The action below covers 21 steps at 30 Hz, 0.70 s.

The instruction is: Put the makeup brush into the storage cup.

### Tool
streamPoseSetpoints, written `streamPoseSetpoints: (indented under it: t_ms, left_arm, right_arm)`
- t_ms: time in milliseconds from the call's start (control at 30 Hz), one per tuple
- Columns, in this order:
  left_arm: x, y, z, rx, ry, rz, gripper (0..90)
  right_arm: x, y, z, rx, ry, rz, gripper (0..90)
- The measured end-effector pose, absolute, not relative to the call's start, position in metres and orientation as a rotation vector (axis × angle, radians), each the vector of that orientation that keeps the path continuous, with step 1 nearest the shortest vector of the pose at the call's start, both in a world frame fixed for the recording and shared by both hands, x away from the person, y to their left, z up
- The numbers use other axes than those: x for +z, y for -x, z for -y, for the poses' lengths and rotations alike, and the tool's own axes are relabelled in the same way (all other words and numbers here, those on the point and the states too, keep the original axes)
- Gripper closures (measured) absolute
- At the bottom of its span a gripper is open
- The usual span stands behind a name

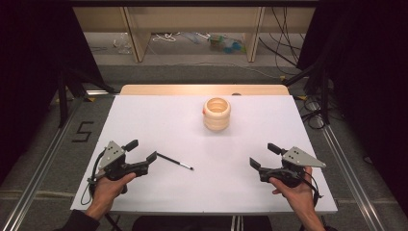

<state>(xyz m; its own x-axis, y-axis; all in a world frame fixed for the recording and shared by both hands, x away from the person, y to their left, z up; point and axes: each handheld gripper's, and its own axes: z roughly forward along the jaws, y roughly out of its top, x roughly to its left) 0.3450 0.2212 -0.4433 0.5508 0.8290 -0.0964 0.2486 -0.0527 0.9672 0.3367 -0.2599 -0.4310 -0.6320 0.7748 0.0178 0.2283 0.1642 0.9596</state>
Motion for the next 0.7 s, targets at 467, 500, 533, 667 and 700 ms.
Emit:
streamPoseSetpoints:
  t_ms: [467, 500, 533, 667, 700]
  left_arm:
    - [-0.4435, -0.3450, -0.2202, 0.611, -1.605, -0.929, 16.0]
    - [-0.4435, -0.3450, -0.2201, 0.610, -1.605, -0.929, 16.0]
    - [-0.4435, -0.3450, -0.2201, 0.612, -1.606, -0.929, 16.1]
    - [-0.4435, -0.3460, -0.2198, 0.604, -1.602, -0.946, 15.7]
    - [-0.4436, -0.3462, -0.2197, 0.601, -1.603, -0.949, 15.7]
  right_arm:
    - [-0.4311, -0.3370, 0.2591, 1.484, -0.948, -1.961, 15.8]
    - [-0.4311, -0.3370, 0.2591, 1.482, -0.948, -1.961, 15.8]
    - [-0.4312, -0.3372, 0.2592, 1.486, -0.947, -1.959, 15.8]
    - [-0.4319, -0.3378, 0.2590, 1.498, -0.941, -1.956, 15.8]
    - [-0.4319, -0.3377, 0.2595, 1.491, -0.945, -1.959, 15.8]
